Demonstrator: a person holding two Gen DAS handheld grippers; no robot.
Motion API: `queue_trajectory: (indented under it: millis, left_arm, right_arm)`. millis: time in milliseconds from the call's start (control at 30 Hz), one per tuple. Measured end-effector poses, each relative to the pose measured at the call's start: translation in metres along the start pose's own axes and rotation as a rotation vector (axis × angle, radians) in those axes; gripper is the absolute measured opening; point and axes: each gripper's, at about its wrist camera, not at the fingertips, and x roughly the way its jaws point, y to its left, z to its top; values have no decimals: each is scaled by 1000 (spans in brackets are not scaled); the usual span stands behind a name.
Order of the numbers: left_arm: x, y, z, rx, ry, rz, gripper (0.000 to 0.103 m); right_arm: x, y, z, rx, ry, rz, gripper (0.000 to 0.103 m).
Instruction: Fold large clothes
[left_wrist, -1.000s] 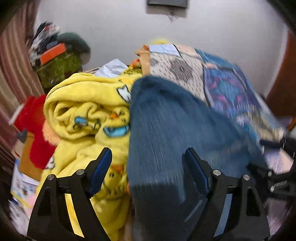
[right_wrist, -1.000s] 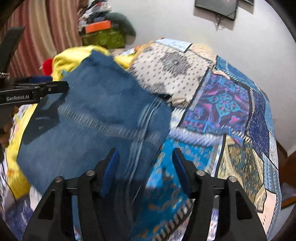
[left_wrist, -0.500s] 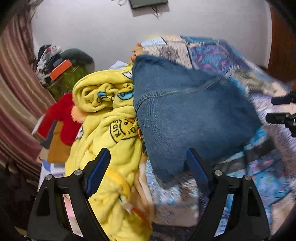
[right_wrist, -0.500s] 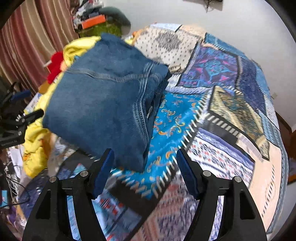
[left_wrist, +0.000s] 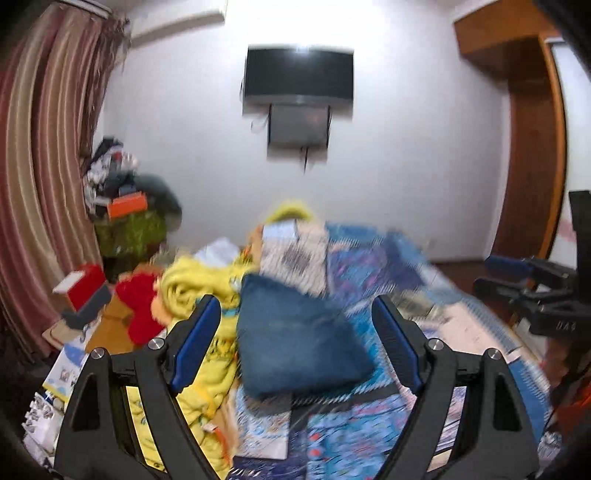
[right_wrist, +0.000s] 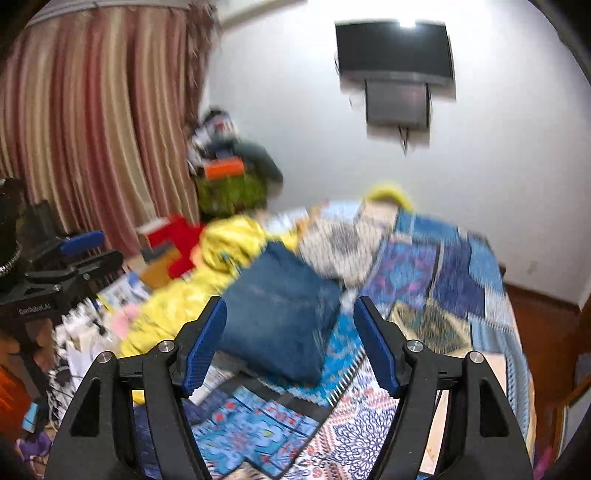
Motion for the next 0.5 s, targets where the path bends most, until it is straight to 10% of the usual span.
queue_trajectory:
  millis: [500]
  left_arm:
    - [-139, -58, -11, -4, -282, 42, 85]
  right_arm:
    - [-101, 56, -13, 23, -286, -25, 83]
